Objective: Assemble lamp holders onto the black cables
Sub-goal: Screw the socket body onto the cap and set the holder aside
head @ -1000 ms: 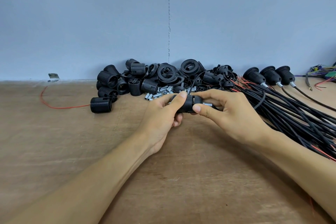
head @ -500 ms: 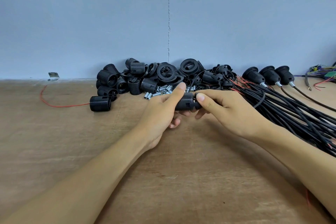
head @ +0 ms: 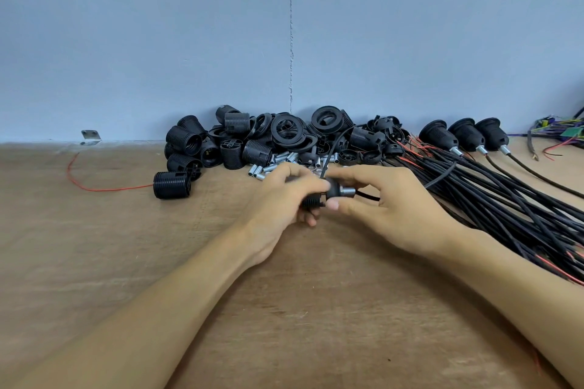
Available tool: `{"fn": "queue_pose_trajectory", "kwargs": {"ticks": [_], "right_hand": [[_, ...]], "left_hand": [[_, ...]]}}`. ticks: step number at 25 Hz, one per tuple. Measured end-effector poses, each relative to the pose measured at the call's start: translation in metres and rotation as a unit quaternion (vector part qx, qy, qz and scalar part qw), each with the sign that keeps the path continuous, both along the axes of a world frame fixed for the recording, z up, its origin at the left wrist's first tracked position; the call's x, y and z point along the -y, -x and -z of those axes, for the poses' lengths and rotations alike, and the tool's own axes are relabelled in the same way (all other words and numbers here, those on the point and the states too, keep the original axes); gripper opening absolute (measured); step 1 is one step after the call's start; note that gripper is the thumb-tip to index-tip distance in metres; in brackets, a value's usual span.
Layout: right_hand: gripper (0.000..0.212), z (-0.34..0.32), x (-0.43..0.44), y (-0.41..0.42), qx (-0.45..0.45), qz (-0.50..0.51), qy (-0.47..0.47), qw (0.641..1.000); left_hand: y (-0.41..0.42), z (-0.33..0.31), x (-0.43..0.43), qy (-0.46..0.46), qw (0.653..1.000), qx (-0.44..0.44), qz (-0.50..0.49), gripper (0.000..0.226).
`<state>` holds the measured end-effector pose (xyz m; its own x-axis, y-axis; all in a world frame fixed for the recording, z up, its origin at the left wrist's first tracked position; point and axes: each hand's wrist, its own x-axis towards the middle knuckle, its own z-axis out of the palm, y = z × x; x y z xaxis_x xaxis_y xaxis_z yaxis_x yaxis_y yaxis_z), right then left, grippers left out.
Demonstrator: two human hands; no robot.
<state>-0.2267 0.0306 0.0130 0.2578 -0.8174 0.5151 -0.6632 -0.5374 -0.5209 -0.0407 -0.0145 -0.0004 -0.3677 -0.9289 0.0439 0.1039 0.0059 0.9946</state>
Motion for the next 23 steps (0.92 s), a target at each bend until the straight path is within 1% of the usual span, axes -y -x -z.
{"fn": "queue_pose_trajectory", "kwargs": {"ticks": [2, 4, 7, 10, 12, 14, 18, 21, 23], "right_hand": [[0.035, 0.002, 0.000, -0.001, 0.010, -0.002, 0.002, 1.000], [0.035, 0.003, -0.002, -0.003, 0.017, -0.014, 0.011, 1.000], [0.027, 0.003, -0.004, -0.007, 0.010, -0.034, 0.027, 0.999], [0.031, 0.006, -0.004, -0.009, -0.003, -0.021, 0.030, 0.999], [0.033, 0.008, -0.003, -0.010, -0.007, -0.016, 0.036, 0.999], [0.033, 0.009, -0.003, -0.009, -0.009, -0.013, 0.041, 0.999], [0.030, 0.008, -0.005, -0.010, 0.001, -0.011, 0.055, 0.998], [0.029, 0.009, -0.006, -0.011, -0.005, -0.011, 0.068, 0.998], [0.031, 0.010, -0.004, -0.010, -0.029, -0.008, 0.073, 0.997]], "left_hand": [[0.001, 0.004, -0.003, 0.056, 0.996, 0.066, -0.011, 0.059], [0.002, 0.007, -0.004, 0.081, 0.993, 0.084, -0.035, 0.066], [0.003, 0.007, -0.005, 0.069, 0.995, 0.048, -0.045, 0.064], [0.005, 0.008, -0.004, 0.060, 0.993, 0.062, -0.082, 0.057], [0.006, 0.007, -0.003, 0.047, 0.993, 0.064, -0.092, 0.058], [0.007, 0.007, -0.005, 0.031, 0.995, 0.036, -0.082, 0.059], [0.009, 0.008, -0.008, 0.012, 0.998, -0.023, -0.063, 0.047], [0.009, 0.008, -0.010, 0.009, 0.997, -0.033, -0.064, 0.050], [0.009, 0.007, -0.010, 0.009, 0.998, -0.039, -0.053, 0.054]]}}
